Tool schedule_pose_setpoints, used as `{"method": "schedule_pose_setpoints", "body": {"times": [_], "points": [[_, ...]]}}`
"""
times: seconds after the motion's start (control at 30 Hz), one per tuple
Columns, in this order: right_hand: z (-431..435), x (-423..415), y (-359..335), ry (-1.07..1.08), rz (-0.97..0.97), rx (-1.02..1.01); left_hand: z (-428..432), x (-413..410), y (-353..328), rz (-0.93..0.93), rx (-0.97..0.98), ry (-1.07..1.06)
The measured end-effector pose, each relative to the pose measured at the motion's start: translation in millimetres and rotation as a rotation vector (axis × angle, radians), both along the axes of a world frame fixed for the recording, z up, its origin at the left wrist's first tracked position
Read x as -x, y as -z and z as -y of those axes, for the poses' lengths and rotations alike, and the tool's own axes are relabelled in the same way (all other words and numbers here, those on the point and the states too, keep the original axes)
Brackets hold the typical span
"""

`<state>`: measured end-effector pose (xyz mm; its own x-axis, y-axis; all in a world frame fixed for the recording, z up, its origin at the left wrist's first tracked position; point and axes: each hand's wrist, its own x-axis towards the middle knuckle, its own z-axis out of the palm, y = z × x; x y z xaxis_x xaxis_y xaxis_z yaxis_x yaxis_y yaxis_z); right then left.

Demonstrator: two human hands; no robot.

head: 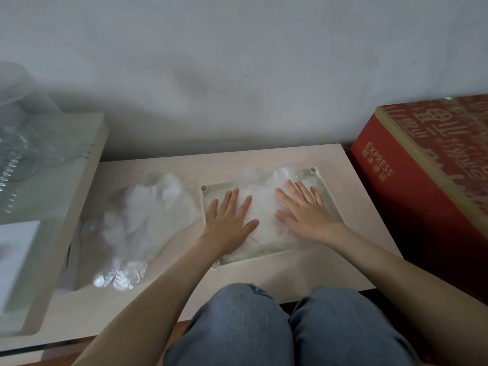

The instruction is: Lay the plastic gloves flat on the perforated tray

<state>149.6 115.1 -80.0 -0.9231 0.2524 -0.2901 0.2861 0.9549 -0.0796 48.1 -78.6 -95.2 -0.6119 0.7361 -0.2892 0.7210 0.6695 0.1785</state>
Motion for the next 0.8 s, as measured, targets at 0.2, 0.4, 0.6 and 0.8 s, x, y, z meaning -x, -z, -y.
{"method": "schedule_pose_setpoints", "body": {"times": [0.2,0.4,0.6,0.8], "points": [[-1.4,12.1,-3.3,0.104,0.014,-0.068,2.6,2.3,0.8,-0.015,0.089,0.048],[-5.6,17.5,-5.1,0.238,-0.286,-0.157,-0.4,3.0,4.9,-0.037,0.109,0.041],[28.6,30.4,6.7,-0.213,-0.491,-0.043,-9.2,2.0,6.8,-0.089,0.119,0.054],[10.5,26.1,33.7,-0.125,-0.072,-0.017,-10.1,7.2,15.4,0.017,0.129,0.033]]}}
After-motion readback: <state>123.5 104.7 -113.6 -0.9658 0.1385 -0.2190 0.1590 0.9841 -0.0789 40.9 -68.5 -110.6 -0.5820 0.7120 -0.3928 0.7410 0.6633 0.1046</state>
